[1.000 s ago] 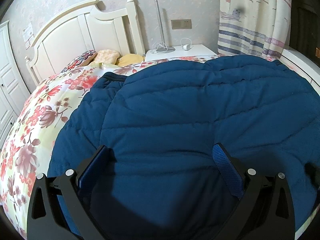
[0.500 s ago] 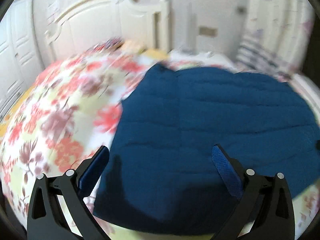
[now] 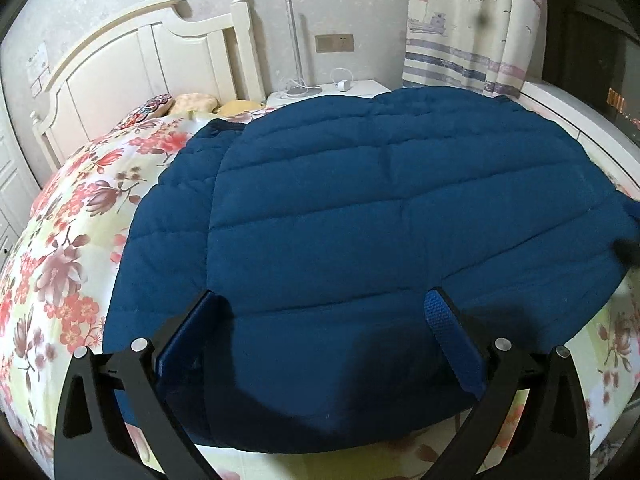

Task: Fold large clothes
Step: 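Grasp the folded jacket edge with the right tool and lift it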

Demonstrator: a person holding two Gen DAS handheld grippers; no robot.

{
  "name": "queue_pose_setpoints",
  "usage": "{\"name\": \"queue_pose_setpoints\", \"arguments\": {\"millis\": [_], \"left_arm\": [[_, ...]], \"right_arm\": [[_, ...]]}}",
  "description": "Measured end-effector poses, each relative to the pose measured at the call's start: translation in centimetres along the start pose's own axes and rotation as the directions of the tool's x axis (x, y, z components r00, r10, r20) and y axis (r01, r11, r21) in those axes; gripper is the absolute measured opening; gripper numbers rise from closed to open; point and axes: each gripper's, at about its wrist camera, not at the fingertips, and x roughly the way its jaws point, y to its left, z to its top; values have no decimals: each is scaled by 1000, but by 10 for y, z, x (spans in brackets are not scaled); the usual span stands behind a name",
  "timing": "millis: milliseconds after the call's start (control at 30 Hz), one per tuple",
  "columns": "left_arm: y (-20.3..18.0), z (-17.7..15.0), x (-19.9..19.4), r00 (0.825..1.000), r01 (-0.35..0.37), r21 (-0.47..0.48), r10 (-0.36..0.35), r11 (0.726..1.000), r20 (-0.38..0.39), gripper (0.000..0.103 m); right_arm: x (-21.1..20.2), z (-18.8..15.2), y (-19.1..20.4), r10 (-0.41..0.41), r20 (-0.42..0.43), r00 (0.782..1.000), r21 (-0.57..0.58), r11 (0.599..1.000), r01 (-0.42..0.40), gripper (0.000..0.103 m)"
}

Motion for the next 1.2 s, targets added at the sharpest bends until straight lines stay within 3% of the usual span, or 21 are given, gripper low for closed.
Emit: {"name": "queue_pose_setpoints", "arguments": {"millis": [100, 233, 367, 500, 633, 667, 700, 733, 833, 900, 1000, 1133, 1200], "left_arm": [[-1, -2, 4, 1000, -20, -3, 21, 1000, 11, 99], [-1, -1, 5, 1000, -29, -7, 29, 1000, 10, 99], [0, -2, 5, 1000, -25, -9, 25, 1000, 9, 99], [0, -1, 5, 1000, -29, -7, 29, 1000, 8, 99], [-1, -2, 6, 999, -33, -1, 33, 999, 6, 99], [-1, -2, 5, 999, -36, 1, 36, 999, 4, 99], [-2, -3, 6, 999, -39, 3, 39, 999, 3, 99], [-3, -3, 6, 999, -42, 4, 42, 999, 2, 99], [-3, -4, 4, 999, -37, 5, 37, 999, 9, 99], [-5, -4, -2, 999, -31, 1, 31, 1000, -10, 99], [-3, 10, -24, 995, 100, -41, -101, 994, -21, 99], [-21, 58, -49, 997, 43, 0, -42, 999, 62, 99], [-38, 84, -39, 998, 15, 35, -17, 999, 55, 99]], "right_arm": [[-24, -28, -49, 116, 19, 993, 207, 971, -117, 100], [-22, -59, -69, 304, 14, 953, 348, 892, -289, 97], [0, -54, -59, 333, 17, 943, 370, 874, -316, 95], [35, -20, -41, 347, 56, 936, 391, 855, -340, 98], [65, 10, -40, 310, 169, 936, 535, 768, -351, 101], [69, 13, -37, 292, 170, 941, 543, 769, -337, 100], [71, 14, -36, 283, 173, 943, 547, 769, -331, 87], [73, 11, -38, 289, 182, 940, 562, 754, -340, 62], [71, -11, -57, 380, 284, 880, 607, 639, -472, 40], [57, -28, -62, 409, 324, 853, 617, 592, -518, 36], [30, -52, -72, 429, 361, 828, 609, 564, -558, 34], [-6, -77, -91, 407, 382, 830, 575, 598, -558, 34], [-23, -87, -97, 392, 386, 835, 549, 629, -549, 34]]}}
